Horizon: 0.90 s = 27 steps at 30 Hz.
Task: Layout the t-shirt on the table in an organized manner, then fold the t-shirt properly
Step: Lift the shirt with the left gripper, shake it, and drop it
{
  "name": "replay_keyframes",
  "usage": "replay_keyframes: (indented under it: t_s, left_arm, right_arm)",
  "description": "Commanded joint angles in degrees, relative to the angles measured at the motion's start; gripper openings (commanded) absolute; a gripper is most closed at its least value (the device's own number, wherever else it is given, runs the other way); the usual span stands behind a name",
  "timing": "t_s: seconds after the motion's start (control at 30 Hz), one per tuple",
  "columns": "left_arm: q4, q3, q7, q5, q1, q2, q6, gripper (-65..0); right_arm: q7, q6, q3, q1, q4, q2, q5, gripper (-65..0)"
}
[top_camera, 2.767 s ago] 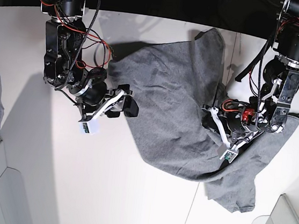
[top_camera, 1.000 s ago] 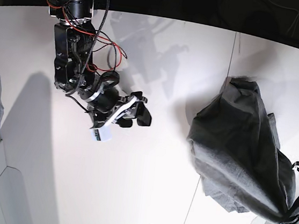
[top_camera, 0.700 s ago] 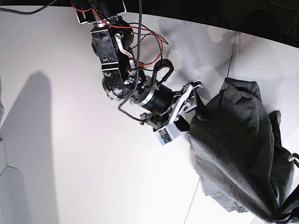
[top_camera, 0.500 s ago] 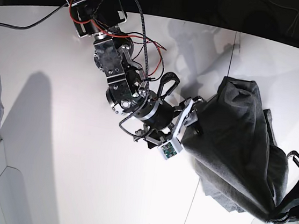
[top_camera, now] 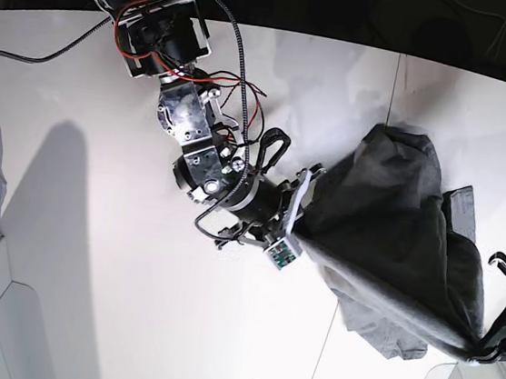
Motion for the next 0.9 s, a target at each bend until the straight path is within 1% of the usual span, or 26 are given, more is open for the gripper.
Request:
replay_keyframes:
  t_s: [0.0,0.03,0.13,0.2,0.23,0.3,0.4,0.5,0.63,0.67,0.7,0.77,0.87]
  left_arm:
    - [-1.09,-0.79,-1.73,1.33,-1.09,-1.18,2.08,-65.0]
    - [-2.78,-0.79,-1.7,1.46,-1.09,-1.16,2.71,-65.0]
    - [-6.91,-0.79,-1.66,1.44,-1.09,-1.16,2.78,-65.0]
    - [-8.11,-0.79,-1.62,1.42,-1.07,-1.16,2.8,-65.0]
    - [-8.24,-0.79,-1.44,1.4,-1.05,-1.16,2.8,-65.0]
    - [-8.24,-0.79,-1.16,1.25,-1.05,-1.16,2.78,-65.0]
    - [-8.24,-0.79,-0.96,-0.17,-1.01,-1.16,1.68,-65.0]
    - [-8.41,-0.79,-0.98,-0.5,-0.72,-1.14,1.68,-65.0]
    - [-10.43,-0.79,-1.01,-0.46,0.35,-1.14,1.68,-65.0]
    - [-11.52,-0.79,-1.07,-0.46,0.98,-1.16,1.49,-65.0]
    - [-12.76,-0.79,-1.07,-0.46,1.64,-1.14,0.59,-65.0]
    - [-16.02,-0.79,-1.36,-0.5,2.99,-1.14,-0.94,-65.0]
    - [-21.59,-0.79,-3.34,-0.48,4.2,-0.92,-1.33,-65.0]
  right_arm:
    - [0.85,-0.11,1.97,1.57,2.49,-0.15,0.0,-65.0]
    - [0.85,0.66,3.78,1.57,4.11,0.11,0.04,-65.0]
    - [0.83,4.13,8.13,1.55,10.23,1.62,1.22,-65.0]
    - [0.39,7.52,10.03,1.51,14.45,3.23,3.74,-65.0]
    - [-0.02,8.39,10.6,1.4,16.57,4.17,5.31,-65.0]
    - [-2.95,8.57,11.28,1.31,20.59,6.08,8.63,-65.0]
    - [-7.54,8.55,12.04,1.31,26.38,8.46,13.0,-65.0]
    - [-10.64,8.55,12.96,1.31,31.23,9.92,15.82,-65.0]
    - [-11.21,8.57,13.84,1.33,33.35,10.01,20.28,-65.0]
    - [-11.21,8.57,13.84,1.33,33.35,9.84,21.38,-65.0]
    - [-11.45,8.57,13.81,1.29,33.27,9.4,22.18,-65.0]
    - [-13.73,8.55,13.79,1.29,32.61,7.98,22.34,-65.0]
    - [-18.27,8.55,13.79,1.27,30.56,5.86,22.36,-65.0]
